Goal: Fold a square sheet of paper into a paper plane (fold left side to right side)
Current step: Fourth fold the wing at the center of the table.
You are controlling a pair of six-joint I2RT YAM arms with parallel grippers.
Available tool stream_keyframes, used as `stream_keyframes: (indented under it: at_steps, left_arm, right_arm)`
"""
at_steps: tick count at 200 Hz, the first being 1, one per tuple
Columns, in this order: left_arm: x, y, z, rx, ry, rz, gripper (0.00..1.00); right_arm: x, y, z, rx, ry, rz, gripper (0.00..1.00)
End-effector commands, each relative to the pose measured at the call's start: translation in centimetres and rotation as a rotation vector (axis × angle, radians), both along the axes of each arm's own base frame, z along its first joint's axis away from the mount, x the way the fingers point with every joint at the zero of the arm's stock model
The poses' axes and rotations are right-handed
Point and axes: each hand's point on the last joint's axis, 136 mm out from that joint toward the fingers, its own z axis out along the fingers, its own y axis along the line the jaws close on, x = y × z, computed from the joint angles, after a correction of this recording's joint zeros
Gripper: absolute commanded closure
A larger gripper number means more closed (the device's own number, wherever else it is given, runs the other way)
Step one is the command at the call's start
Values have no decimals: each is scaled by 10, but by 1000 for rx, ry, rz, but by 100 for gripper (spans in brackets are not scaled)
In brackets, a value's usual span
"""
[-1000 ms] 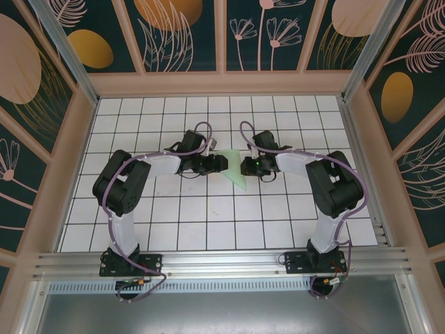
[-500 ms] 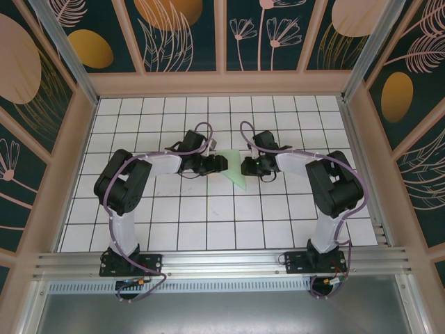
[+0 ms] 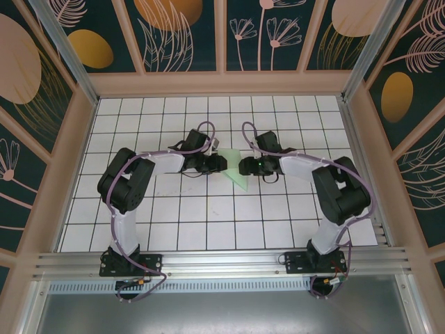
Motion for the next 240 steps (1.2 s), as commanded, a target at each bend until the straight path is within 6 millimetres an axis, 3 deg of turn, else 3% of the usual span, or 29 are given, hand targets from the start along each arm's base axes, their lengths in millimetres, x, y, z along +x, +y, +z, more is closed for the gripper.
stream_keyframes:
  at_steps: [1,36,61,78,141,240]
  left_arm:
    - [2,-7,14,-25,-20,-7,72]
    - [2,-8,17,-29,-18,0,73]
    - [3,-7,18,-31,-7,13,75]
    - [2,-8,20,-37,1,16,75]
    - [3,-10,28,-53,5,26,75]
    - [9,-14,34,-56,-1,25,75]
  right_arm:
    - [5,-12,27,-26,-107,-33,36]
    - [-13,-13,36,-81,-171,-23,33]
    - [-44,19,35,-37,-216,75,34]
    - [-54,32,27,-42,-237,109,36]
    - [-46,40,8,-127,-263,142,38]
    - [-33,46,-3,-183,-276,149,45]
